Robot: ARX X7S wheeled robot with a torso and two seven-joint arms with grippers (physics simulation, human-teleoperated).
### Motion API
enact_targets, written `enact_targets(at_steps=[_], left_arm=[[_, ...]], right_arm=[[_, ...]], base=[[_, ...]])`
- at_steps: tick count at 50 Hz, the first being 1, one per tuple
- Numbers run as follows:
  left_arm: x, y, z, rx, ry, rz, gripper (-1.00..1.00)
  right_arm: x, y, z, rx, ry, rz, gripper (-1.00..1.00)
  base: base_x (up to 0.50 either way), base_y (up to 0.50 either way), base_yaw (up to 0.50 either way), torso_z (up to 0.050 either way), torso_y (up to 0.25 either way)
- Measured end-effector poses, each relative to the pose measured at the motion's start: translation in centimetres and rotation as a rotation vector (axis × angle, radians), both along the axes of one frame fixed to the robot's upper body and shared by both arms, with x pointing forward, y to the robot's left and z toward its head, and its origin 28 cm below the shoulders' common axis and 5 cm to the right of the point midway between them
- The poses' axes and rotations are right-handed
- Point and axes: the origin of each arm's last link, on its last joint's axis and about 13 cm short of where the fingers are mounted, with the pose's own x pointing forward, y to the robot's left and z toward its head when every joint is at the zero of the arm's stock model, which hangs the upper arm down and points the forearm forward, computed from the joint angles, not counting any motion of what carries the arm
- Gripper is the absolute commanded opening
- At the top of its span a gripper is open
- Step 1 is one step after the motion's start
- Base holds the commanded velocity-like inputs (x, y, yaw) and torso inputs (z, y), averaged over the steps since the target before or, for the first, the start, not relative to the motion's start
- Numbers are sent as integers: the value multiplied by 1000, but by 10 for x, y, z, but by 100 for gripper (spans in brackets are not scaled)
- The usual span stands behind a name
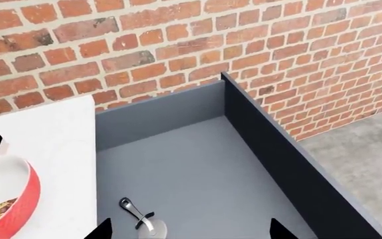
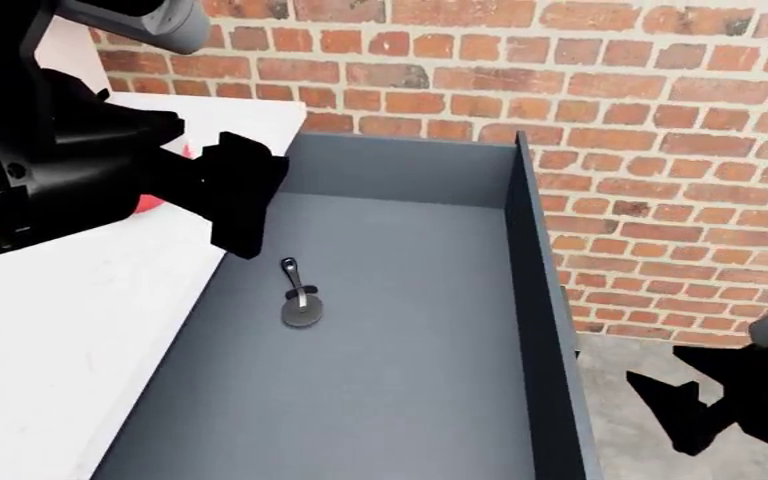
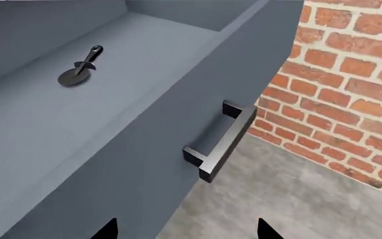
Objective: Place the bar in the bowl and close the drawer.
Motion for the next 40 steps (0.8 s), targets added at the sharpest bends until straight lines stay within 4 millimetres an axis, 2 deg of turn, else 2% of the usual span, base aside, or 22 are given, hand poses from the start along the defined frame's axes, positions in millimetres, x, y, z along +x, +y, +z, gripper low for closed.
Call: enact_targets(at_steps=[15, 29, 40], left_arm=[[-1, 0, 1, 1, -2, 2, 100], [-1, 0, 2, 2, -6, 3, 100], [-1, -1, 2, 5, -6, 0, 100]], right_arm=[[0, 4, -32, 24, 24, 80, 100], [7, 16, -60, 45, 45, 160, 100], [15, 24, -73, 60, 37, 209, 100]], base=[[0, 0, 0, 0, 1], [0, 0, 0, 0, 0], [0, 0, 0, 0, 0]])
